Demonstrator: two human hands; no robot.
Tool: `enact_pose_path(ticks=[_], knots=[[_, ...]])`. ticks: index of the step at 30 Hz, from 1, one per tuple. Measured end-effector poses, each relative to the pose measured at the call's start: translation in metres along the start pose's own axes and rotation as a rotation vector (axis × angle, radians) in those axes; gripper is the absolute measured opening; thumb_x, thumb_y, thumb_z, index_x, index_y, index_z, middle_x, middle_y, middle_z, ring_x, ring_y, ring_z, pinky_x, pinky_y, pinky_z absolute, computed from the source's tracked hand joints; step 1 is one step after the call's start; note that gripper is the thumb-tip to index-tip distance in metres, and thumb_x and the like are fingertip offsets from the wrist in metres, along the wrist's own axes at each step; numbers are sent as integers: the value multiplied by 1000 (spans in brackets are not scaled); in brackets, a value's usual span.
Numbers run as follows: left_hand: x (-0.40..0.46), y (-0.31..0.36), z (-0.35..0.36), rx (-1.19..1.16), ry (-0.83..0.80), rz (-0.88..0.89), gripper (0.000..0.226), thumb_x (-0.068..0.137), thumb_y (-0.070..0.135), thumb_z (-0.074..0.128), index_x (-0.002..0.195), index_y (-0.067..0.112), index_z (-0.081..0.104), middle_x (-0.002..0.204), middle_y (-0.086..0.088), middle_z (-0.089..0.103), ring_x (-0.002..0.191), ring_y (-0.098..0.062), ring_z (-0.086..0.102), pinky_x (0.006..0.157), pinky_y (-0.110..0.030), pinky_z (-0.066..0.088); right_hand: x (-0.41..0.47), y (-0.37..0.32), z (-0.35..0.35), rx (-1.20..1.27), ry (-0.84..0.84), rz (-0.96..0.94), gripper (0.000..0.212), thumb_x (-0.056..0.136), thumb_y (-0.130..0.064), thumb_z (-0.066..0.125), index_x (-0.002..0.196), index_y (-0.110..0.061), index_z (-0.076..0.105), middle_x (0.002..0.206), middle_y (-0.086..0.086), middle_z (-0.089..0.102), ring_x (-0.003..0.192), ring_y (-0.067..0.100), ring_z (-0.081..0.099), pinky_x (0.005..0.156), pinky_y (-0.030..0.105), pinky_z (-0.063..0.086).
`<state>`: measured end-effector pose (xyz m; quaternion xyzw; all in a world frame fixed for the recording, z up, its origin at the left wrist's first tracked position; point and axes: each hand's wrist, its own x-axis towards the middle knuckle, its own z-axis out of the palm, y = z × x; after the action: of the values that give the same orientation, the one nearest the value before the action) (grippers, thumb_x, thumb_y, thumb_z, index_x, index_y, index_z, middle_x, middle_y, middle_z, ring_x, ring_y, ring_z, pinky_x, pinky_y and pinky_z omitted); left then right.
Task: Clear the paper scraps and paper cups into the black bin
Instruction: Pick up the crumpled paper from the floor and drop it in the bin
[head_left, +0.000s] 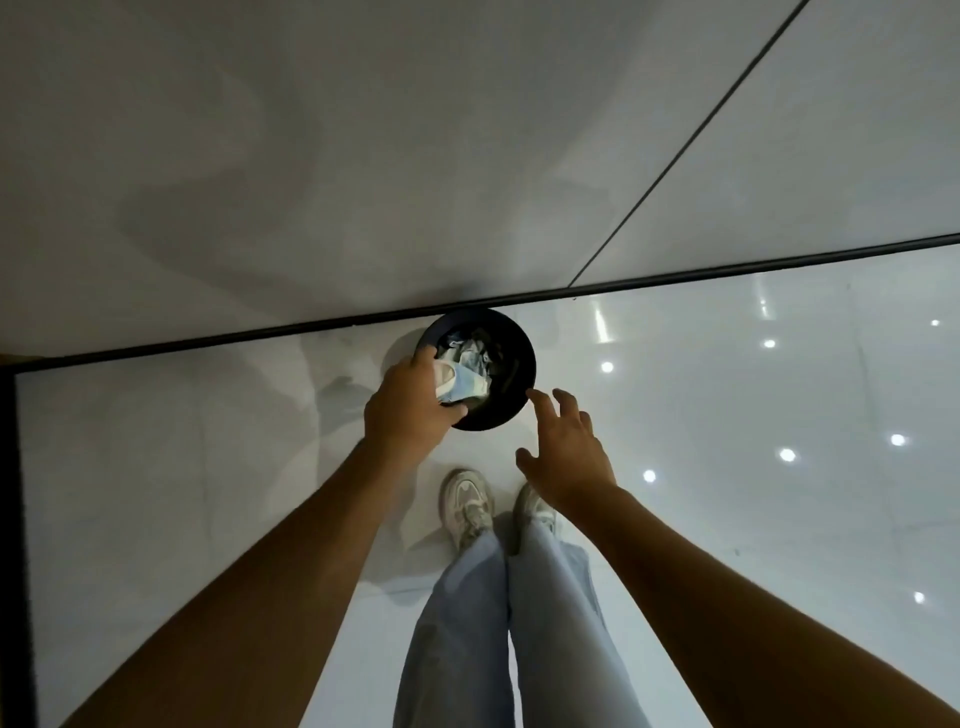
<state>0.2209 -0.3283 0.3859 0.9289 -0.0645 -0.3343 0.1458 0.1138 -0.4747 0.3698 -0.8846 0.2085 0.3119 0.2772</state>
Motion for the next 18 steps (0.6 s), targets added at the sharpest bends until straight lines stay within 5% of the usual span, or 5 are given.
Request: enact_pose_path(ticks=[3,8,18], knots=[[17,9,9,139,-128,-27,87,72,43,78,141,16,32,134,-10,48,124,-32,42,96,-46,44,-2,7,-6,39,-3,15,70,92,-28,59,150,-23,19,157,8,18,138,31,31,104,43,41],[-20,24,23,203,-61,169,60,89,40,60,140,14,41,136,-8,50,127,-25,42,101,-35,41,-28,12,-15,32,-8,112,63,91,-25,55,147,-21,25,149,8,31,129,30,38,100,40,40],[-138,105,-11,454,-176,504,52,99,43,37,145,22,30,150,1,34,140,-17,25,116,-32,19,-166,17,-71,154,56,308,55,93,-27,52,142,-22,29,146,6,34,128,28,39,102,38,38]])
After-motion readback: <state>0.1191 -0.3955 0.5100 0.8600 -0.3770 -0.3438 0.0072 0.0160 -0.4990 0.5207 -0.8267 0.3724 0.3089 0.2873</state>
